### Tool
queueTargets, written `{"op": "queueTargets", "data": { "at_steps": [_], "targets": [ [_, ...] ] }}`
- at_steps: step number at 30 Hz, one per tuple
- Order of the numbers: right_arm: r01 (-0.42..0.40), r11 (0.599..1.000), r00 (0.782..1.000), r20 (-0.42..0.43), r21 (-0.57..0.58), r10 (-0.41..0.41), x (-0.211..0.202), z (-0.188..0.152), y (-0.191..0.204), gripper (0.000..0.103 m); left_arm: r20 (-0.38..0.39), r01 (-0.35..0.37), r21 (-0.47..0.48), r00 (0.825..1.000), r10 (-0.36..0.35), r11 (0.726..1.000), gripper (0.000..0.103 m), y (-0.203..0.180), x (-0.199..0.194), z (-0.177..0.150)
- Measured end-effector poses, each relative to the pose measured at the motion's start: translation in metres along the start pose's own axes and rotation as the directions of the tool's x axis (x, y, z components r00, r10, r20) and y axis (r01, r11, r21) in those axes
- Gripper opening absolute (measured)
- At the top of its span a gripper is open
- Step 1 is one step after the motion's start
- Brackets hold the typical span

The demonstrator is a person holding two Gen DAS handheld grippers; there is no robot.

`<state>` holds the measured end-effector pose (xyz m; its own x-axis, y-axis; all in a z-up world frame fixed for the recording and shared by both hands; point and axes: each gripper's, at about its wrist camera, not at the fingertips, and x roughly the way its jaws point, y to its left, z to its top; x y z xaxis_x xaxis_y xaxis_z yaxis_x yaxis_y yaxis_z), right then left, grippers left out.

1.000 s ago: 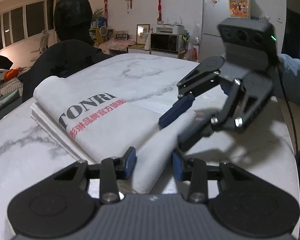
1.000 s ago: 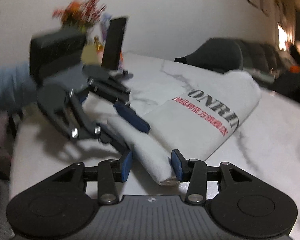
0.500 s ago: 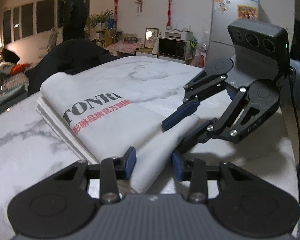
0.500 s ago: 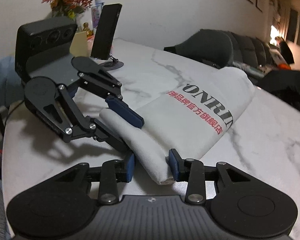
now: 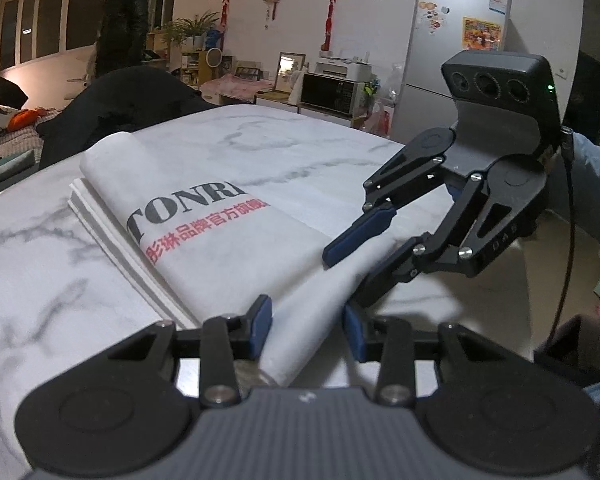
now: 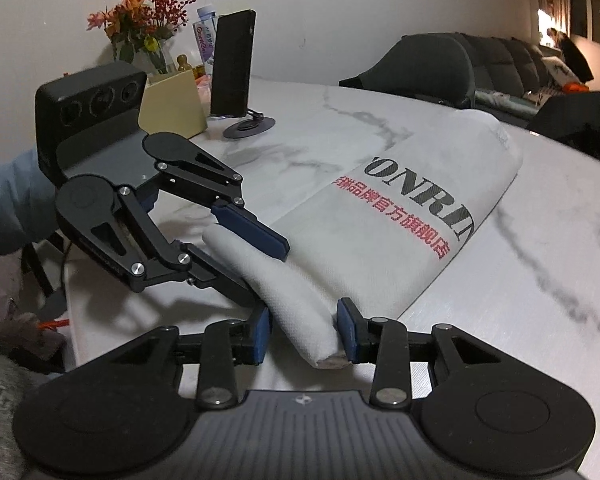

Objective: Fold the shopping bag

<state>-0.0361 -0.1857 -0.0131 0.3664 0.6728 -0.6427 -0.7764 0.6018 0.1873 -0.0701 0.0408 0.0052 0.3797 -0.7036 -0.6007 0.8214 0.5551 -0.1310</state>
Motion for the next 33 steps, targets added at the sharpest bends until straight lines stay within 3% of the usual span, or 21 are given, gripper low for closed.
{"op": "queueTargets", "data": {
  "at_steps": [9, 19, 26, 33],
  "targets": [
    [-0.077, 0.982, 0.997, 0.033, 0.172, 0.072, -0.005, -0.007, -0.014, 0.036, 0.056, 0.077, -0.146, 0.996, -0.070, 0.986, 0.036, 0.015, -0.005, -0.011],
    [-0.154, 0.903, 0.987, 0.112, 0.401, 0.119, -0.009, -0.018, -0.036, 0.034, 0.109, 0.123, -0.323, 0.990, -0.092, 0.938, 0.037, 0.041, 0.001, -0.013],
    [-0.192, 0.847, 0.974, 0.201, 0.496, 0.103, -0.007, -0.030, -0.044, 0.030, 0.130, 0.159, -0.498, 0.986, -0.107, 0.853, 0.037, 0.066, 0.014, -0.016],
    [-0.199, 0.807, 0.953, 0.303, 0.556, 0.027, -0.008, -0.045, -0.040, 0.029, 0.171, 0.192, -0.615, 0.979, -0.108, 0.765, 0.035, 0.081, 0.026, -0.025]
  ]
}}
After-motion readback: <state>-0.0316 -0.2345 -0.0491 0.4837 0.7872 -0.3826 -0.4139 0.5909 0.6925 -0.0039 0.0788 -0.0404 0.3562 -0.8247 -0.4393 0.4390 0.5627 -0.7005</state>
